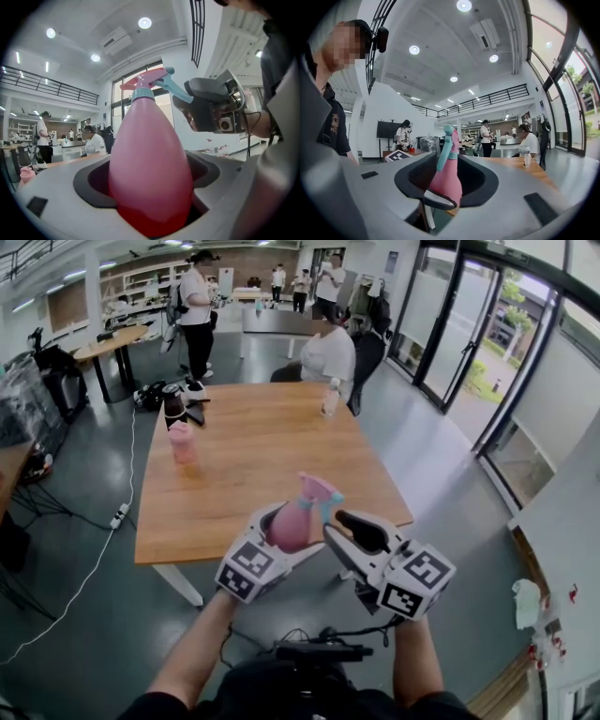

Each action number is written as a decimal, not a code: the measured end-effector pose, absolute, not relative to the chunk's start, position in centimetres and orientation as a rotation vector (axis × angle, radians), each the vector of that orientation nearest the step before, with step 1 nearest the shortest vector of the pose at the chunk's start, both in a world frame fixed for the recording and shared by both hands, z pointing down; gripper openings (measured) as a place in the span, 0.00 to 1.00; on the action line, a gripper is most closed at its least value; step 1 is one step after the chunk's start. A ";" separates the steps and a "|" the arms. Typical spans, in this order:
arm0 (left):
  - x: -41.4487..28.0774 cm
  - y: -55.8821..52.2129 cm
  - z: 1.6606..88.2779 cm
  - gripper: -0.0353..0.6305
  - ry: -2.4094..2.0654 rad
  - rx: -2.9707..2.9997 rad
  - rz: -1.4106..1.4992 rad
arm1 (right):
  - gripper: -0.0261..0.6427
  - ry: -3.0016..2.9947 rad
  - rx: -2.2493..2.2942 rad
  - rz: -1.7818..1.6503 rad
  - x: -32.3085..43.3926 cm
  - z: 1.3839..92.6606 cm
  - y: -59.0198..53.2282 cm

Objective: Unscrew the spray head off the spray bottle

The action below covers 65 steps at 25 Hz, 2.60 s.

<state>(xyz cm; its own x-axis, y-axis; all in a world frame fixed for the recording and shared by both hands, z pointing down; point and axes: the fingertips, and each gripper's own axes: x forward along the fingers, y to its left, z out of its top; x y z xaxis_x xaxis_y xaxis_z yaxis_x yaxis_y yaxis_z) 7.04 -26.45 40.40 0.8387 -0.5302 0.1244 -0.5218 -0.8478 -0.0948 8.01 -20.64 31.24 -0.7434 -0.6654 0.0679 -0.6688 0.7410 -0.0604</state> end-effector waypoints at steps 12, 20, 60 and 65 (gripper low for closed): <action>7.7 -25.4 39.6 0.70 0.769 -2.965 -0.167 | 0.22 -2.859 1.208 0.134 10.9 31.7 -22.1; 8.3 -26.0 39.5 0.70 0.807 -2.959 -0.183 | 0.22 -2.871 1.265 0.079 12.0 30.3 -21.5; 10.2 -21.1 39.4 0.70 0.379 -3.014 -0.273 | 0.24 -2.998 0.780 0.118 7.7 30.5 -20.6; 10.4 -19.4 39.3 0.70 0.152 -3.062 -0.229 | 0.24 -3.037 0.596 0.052 7.6 30.5 -19.4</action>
